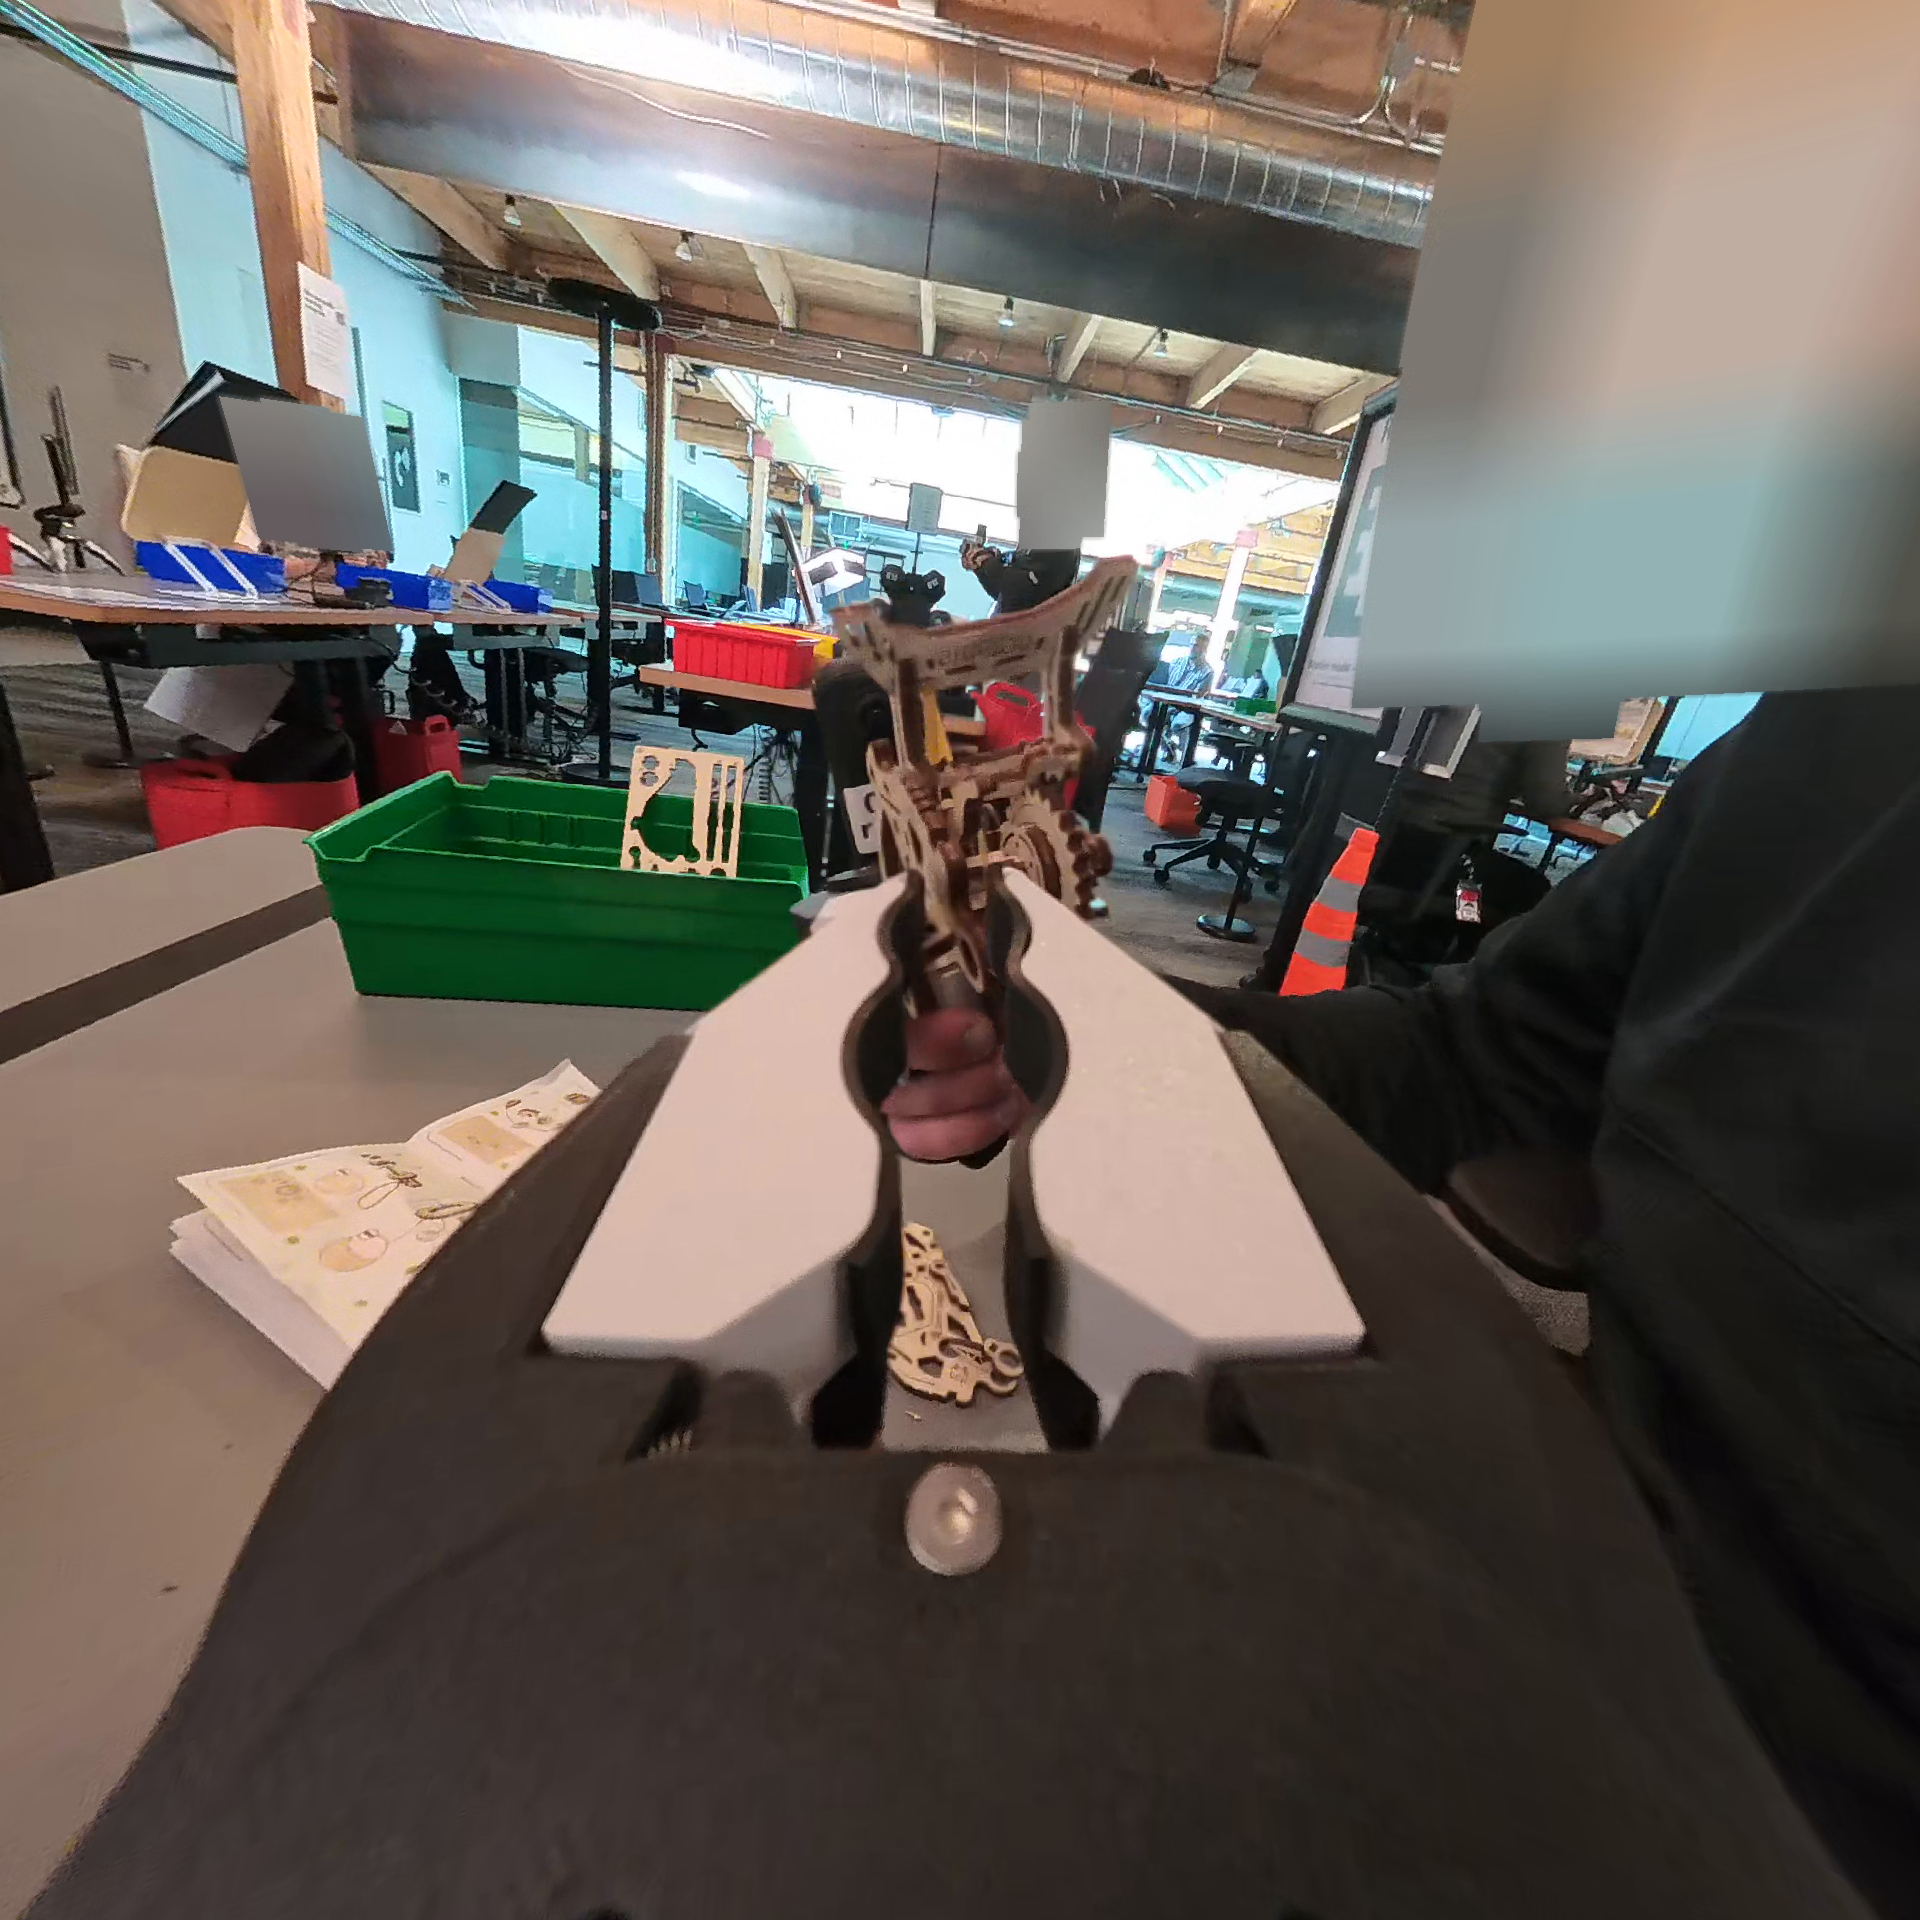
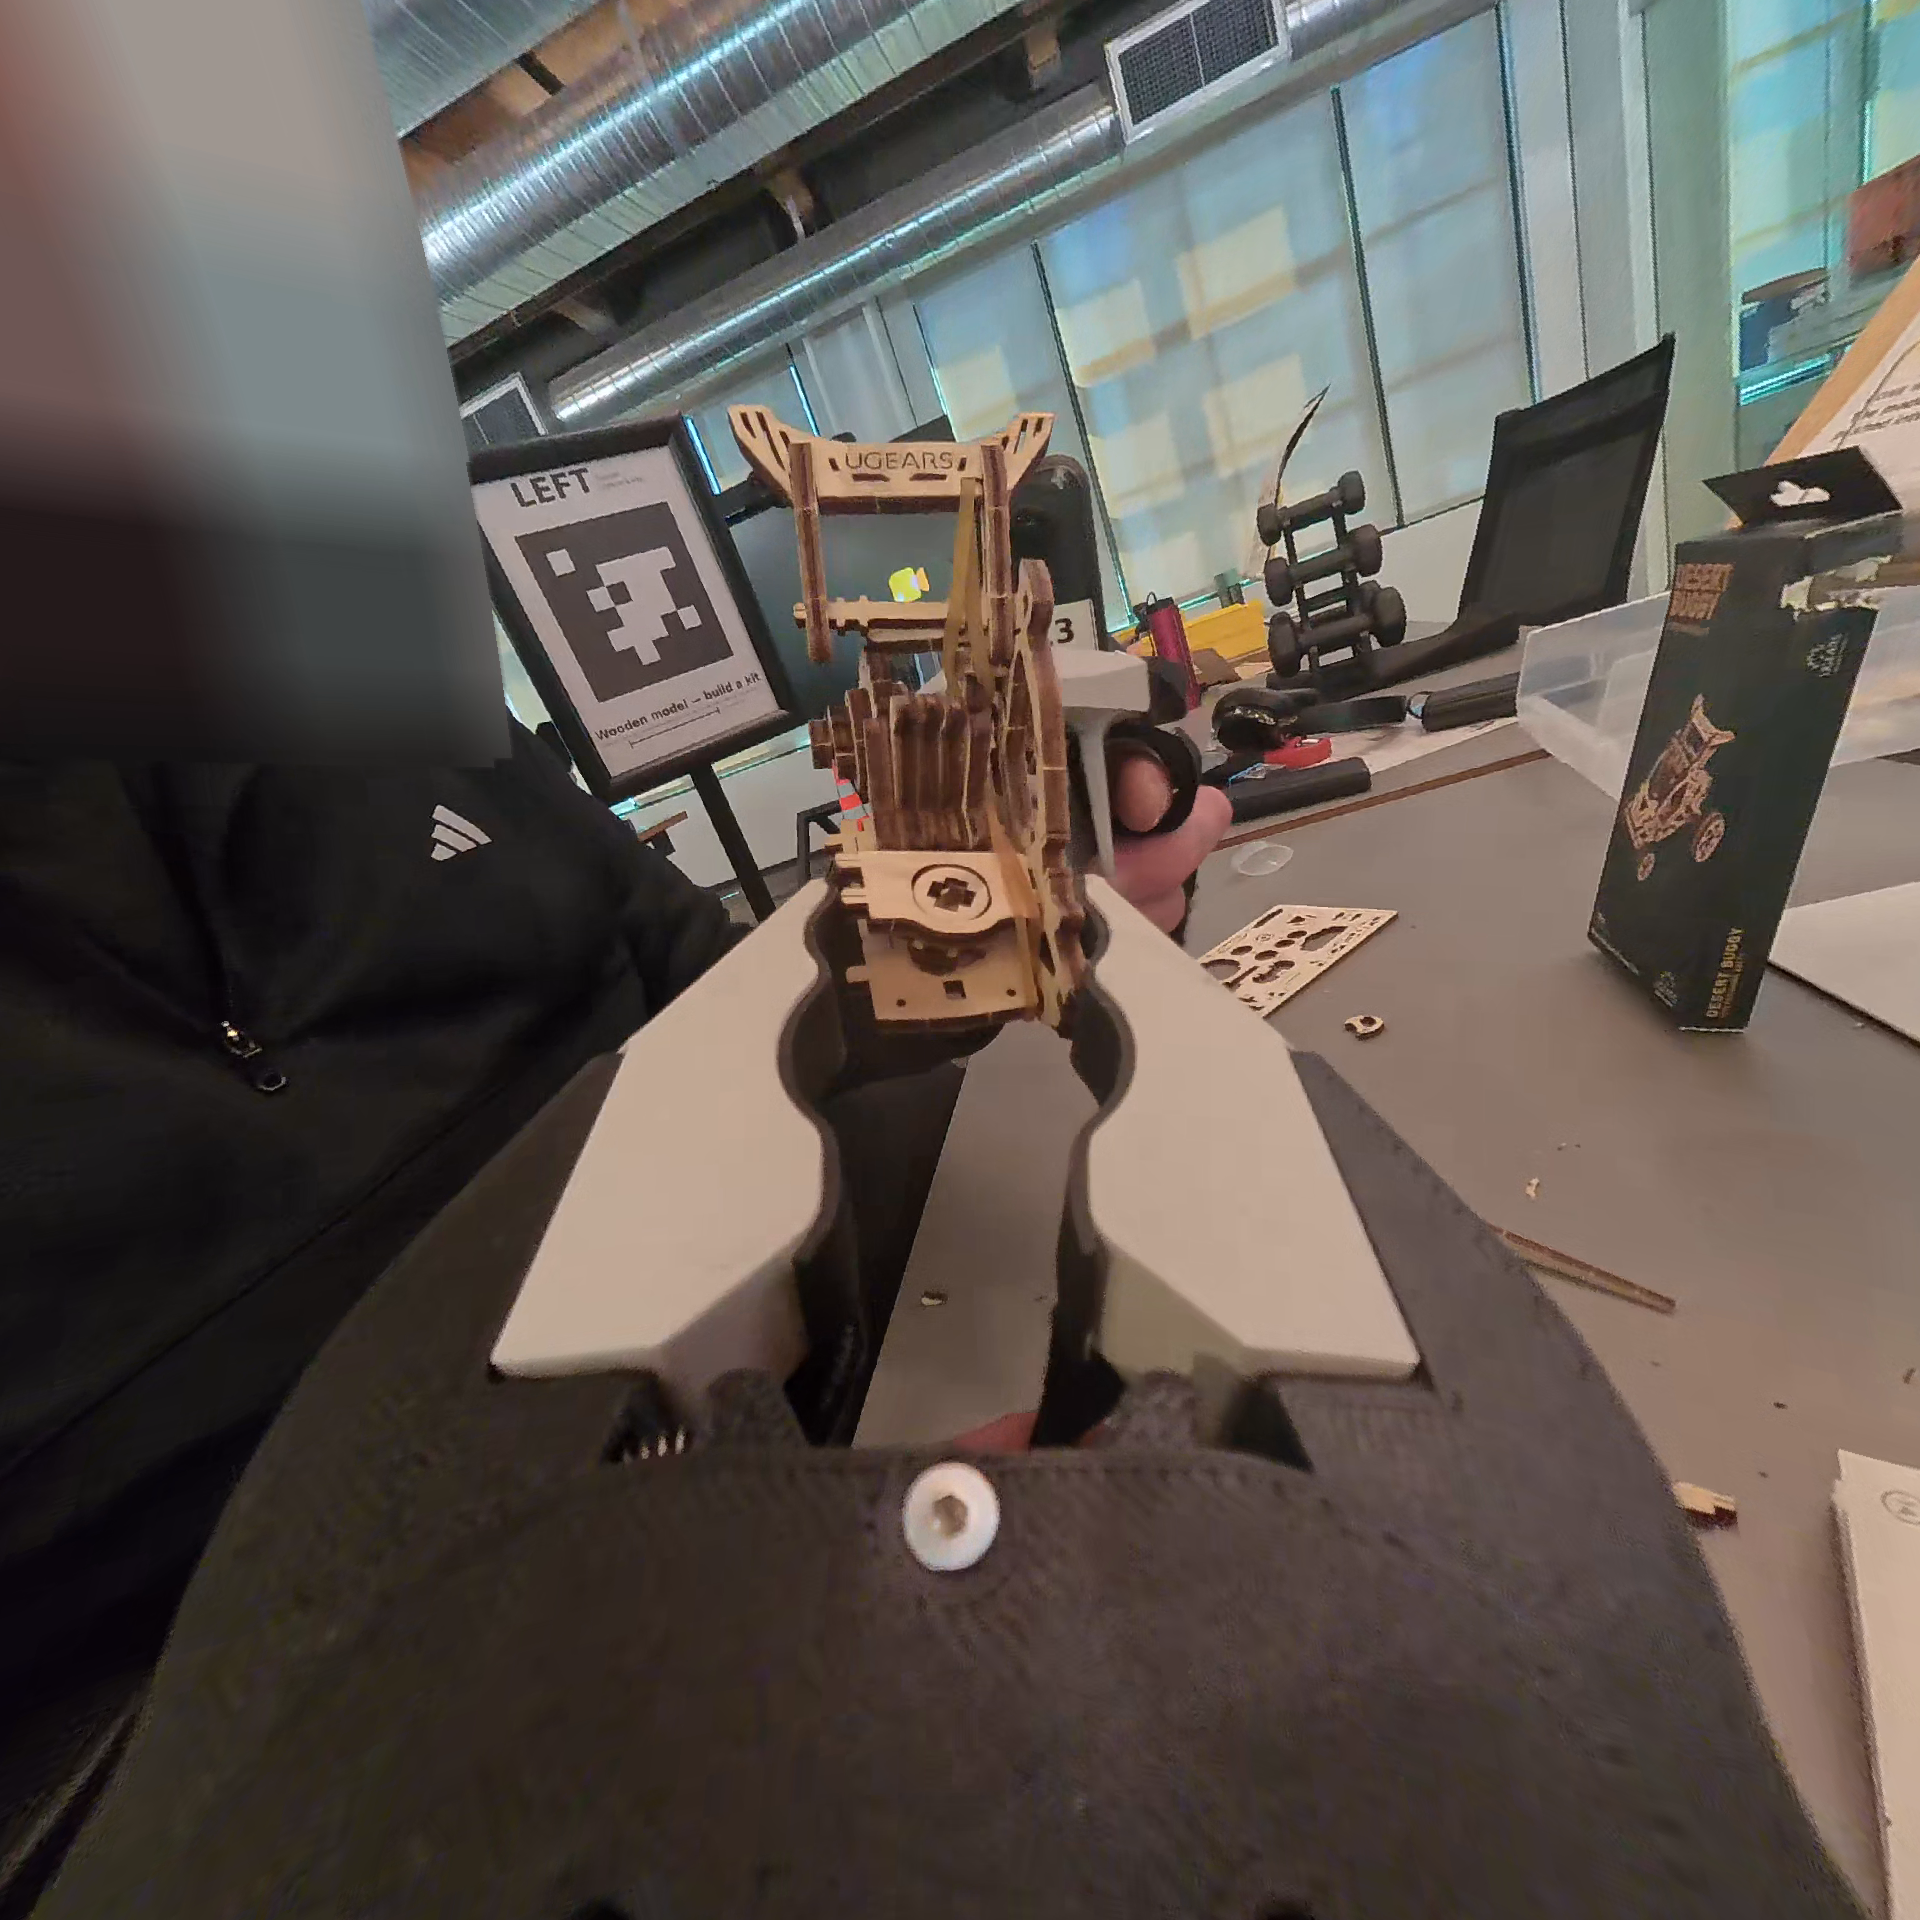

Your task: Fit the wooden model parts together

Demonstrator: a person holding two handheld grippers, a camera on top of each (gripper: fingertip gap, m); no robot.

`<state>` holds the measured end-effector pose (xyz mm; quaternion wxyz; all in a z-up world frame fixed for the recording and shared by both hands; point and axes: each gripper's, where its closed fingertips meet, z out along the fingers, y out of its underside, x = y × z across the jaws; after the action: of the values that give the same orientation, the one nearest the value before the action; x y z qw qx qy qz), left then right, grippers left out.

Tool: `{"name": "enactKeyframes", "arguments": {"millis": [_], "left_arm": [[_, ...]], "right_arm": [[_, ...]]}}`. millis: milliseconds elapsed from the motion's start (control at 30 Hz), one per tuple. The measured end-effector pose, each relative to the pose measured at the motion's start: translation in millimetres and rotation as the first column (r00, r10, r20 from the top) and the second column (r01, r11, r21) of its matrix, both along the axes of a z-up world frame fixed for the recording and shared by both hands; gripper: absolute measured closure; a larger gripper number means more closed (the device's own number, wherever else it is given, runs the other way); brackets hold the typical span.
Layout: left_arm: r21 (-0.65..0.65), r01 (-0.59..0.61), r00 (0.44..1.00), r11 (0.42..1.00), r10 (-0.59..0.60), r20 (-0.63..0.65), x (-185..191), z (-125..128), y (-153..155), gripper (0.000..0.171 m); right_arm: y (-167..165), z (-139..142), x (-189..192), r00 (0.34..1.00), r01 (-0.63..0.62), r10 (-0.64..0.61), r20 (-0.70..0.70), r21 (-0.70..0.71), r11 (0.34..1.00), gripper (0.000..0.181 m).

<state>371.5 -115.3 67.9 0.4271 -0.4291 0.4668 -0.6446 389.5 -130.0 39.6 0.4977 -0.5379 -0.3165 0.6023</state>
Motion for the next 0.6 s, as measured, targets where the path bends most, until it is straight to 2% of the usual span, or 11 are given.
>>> {"name": "enactKeyframes", "arguments": {"millis": [367,500,600], "left_arm": [[0.144,-0.204,0.978,0.968,0.208,-0.016,2.3,-1.6,8.7,0.171],[0.197,-0.262,0.963,0.945,0.269,-0.006,3.7,-2.9,10.5,0.171],[0.199,-0.280,0.958,0.939,0.287,-0.007,4.2,-3.2,12.3,0.171]], "right_arm": [[6.8,-7.9,-0.5,0.998,0.057,-0.058,0.031,0.024,0.998,0.140],[14.6,-10.5,5.9,0.986,0.145,-0.147,0.080,0.039,0.989,0.131],[23.0,-11.3,17.7,0.951,0.259,-0.270,0.149,0.091,0.962,0.125]]}}
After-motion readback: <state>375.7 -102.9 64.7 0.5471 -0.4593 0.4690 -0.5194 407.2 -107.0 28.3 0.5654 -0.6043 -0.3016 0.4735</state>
